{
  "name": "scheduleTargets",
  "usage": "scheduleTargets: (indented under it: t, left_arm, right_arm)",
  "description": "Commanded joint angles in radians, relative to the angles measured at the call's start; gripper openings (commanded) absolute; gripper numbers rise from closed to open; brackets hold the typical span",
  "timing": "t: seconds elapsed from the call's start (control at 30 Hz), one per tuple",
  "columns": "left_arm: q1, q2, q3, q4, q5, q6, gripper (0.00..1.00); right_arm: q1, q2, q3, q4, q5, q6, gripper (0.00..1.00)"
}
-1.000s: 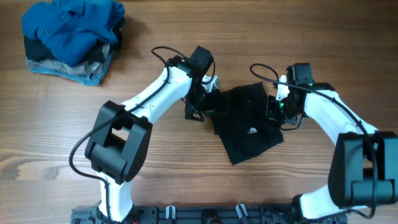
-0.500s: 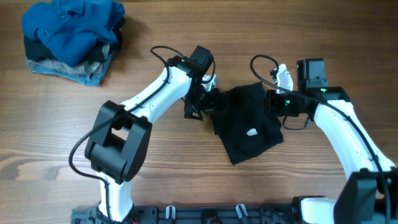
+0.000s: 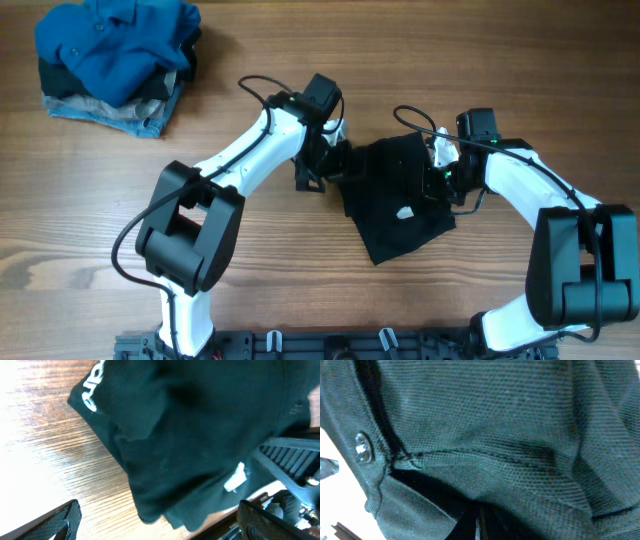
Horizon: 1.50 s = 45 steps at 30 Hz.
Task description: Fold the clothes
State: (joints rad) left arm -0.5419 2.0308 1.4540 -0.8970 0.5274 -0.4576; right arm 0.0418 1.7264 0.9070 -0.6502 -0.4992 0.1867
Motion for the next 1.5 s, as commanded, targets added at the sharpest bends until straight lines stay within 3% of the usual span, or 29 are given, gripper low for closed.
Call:
scheduleTargets:
  t: [0.0,0.1,0.3,0.53,0.63,0.77,0.87,0.93,1.0,1.13,1.27,1.47]
  left_arm:
    - [-0.006,-0.005,-0.109,0.075,0.009,-0.109,1.0]
    - [-0.006,-0.005,-0.179,0.185,0.095,-0.156,1.0]
    - [-0.032,-0.002,-0.263,0.429,0.111,-0.286,1.0]
    - [-0.068,0.063,-0.264,0.54,0.12,-0.357,1.0]
    - [-0.068,0.077,-0.264,0.62,0.152,-0.359,0.83]
    - [-0.076,0.077,-0.264,0.678,0.152,-0.357,0.74]
    - [-0.085,0.077,-0.264,0.715,0.153,-0.317,0.55]
    - [-0.085,0.077,-0.264,0.718,0.158,-0.305,0.36]
    - [-0.071,0.077,-0.264,0.718,0.172,-0.278,0.31]
    - [-0.012,0.061,-0.255,0.697,0.196,-0.176,0.43]
    - [0.034,0.057,-0.245,0.695,0.217,-0.086,0.63]
    - [0.028,0.057,-0.245,0.676,0.248,-0.043,0.85]
  right_arm:
    - [0.005,0.004,-0.002,0.005,0.037,0.027,0.04]
    - [0.005,0.003,-0.002,0.006,0.036,0.032,0.04]
    - [0.005,0.003,-0.002,0.011,0.04,0.051,0.04]
    - [0.005,0.003,-0.002,0.01,0.039,0.053,0.04]
    - [0.005,0.003,-0.002,0.011,0.039,0.056,0.04]
    - [0.005,0.003,-0.002,0.013,0.038,0.079,0.04]
    - [0.005,0.003,-0.002,0.014,0.036,0.079,0.05]
    - [0.005,0.003,-0.002,0.013,0.035,0.079,0.04]
    - [0.005,-0.006,-0.002,0.01,0.036,0.076,0.04]
    - [0.005,-0.049,-0.001,0.011,0.029,0.061,0.04]
    - [0.005,-0.106,-0.001,0.035,0.021,0.014,0.04]
    - [0.005,-0.098,-0.002,0.065,0.153,0.133,0.04]
